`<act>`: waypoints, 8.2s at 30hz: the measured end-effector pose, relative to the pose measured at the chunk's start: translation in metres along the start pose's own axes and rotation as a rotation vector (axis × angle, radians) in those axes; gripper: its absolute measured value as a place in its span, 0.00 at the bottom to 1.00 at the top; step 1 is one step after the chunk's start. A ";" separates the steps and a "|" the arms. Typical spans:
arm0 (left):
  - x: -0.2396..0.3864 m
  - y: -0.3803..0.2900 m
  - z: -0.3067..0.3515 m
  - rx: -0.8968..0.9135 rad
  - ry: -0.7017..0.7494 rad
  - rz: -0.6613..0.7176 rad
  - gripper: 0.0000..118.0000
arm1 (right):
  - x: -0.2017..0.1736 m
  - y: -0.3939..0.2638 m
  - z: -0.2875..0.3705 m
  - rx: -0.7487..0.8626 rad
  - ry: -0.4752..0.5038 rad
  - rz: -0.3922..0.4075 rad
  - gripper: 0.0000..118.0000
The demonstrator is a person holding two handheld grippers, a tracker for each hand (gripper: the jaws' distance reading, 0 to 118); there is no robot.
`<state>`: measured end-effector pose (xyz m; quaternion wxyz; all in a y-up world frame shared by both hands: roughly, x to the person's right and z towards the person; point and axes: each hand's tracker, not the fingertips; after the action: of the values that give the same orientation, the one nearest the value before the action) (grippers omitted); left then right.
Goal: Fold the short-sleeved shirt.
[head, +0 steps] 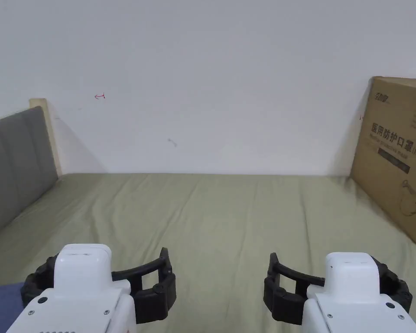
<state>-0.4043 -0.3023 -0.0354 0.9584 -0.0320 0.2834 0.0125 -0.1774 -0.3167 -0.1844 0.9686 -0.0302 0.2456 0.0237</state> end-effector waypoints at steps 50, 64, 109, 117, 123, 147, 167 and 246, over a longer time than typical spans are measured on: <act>0.019 -0.016 0.003 -0.016 0.005 -0.145 1.00 | -0.016 -0.017 0.003 -0.013 -0.140 -0.023 1.00; 0.021 -0.011 0.004 0.015 0.114 -0.167 0.00 | -0.014 0.004 0.010 0.035 -0.225 0.033 0.07; -0.226 -0.101 -0.039 -0.558 0.482 0.221 0.01 | -0.190 -0.015 -0.048 -0.246 0.510 0.053 0.00; -0.238 -0.172 -0.116 -0.773 0.373 0.280 0.98 | -0.195 -0.048 -0.086 -0.379 0.463 0.097 0.00; -0.238 -0.221 -0.175 -0.933 0.293 0.311 0.93 | -0.195 -0.066 -0.101 -0.450 0.452 0.097 0.00; -0.205 -0.103 -0.180 -0.771 0.100 0.561 0.04 | -0.109 -0.052 -0.103 -0.503 0.301 -0.094 0.00; 0.250 -0.148 -0.165 -1.035 -0.809 0.194 0.05 | 0.130 -0.017 -0.036 -0.373 -0.239 -0.312 0.00; -0.065 -0.063 -0.246 -0.786 0.009 0.037 0.02 | 0.134 -0.016 -0.325 -0.799 0.022 -0.055 0.07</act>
<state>-0.5892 -0.3823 -0.2025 0.8714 -0.3914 0.2619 0.1373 -0.2132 -0.3509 -0.5325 0.8782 -0.4114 0.2265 0.0911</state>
